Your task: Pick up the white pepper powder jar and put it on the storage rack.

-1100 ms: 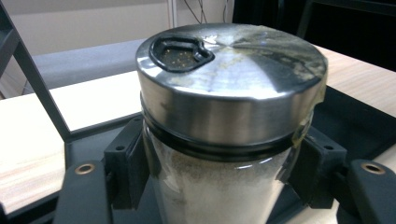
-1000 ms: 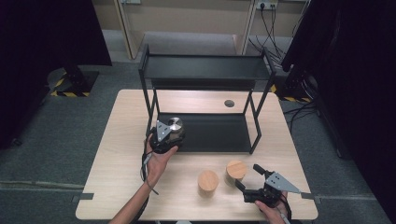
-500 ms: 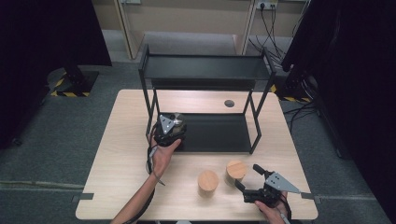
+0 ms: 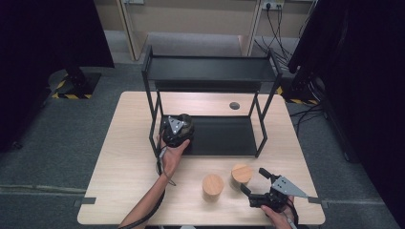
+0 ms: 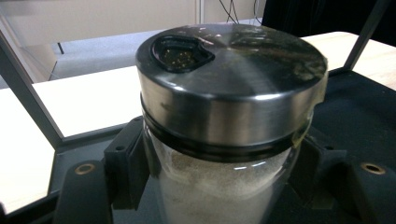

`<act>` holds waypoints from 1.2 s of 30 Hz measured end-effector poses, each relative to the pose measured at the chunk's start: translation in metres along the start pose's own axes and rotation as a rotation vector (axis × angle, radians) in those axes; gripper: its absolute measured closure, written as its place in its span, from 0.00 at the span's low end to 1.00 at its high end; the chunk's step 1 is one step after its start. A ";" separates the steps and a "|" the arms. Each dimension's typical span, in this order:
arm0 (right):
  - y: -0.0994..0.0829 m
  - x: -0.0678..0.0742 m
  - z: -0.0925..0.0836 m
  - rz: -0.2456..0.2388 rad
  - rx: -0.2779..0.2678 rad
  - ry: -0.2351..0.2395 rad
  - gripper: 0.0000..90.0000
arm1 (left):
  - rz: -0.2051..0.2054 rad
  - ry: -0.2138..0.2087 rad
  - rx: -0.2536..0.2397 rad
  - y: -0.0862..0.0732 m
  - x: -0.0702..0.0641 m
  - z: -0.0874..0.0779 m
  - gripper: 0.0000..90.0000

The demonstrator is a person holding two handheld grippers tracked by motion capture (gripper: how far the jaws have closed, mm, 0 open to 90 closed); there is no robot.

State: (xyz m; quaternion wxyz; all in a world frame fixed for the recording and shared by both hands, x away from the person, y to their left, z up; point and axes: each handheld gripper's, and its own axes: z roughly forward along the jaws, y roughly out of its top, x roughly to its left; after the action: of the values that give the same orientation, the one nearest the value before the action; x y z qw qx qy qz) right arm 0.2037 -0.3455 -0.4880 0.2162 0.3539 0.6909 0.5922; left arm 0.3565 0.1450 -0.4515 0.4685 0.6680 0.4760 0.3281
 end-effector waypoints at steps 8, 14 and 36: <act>0.000 0.000 0.000 0.001 0.001 0.002 0.01 | -0.026 0.012 0.013 -0.007 0.002 0.012 0.34; 0.000 0.000 0.000 0.001 0.001 0.003 0.01 | -0.024 0.013 0.014 -0.008 0.003 0.012 0.34; 0.000 0.001 0.001 0.003 0.001 0.006 0.01 | -0.050 -0.015 0.011 0.000 -0.003 -0.030 0.02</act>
State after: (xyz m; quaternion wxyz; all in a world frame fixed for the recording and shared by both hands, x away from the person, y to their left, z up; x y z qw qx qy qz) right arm 0.2037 -0.3437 -0.4886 0.2131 0.3532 0.6912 0.5933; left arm 0.3291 0.1519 -0.4411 0.4763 0.6608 0.4911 0.3087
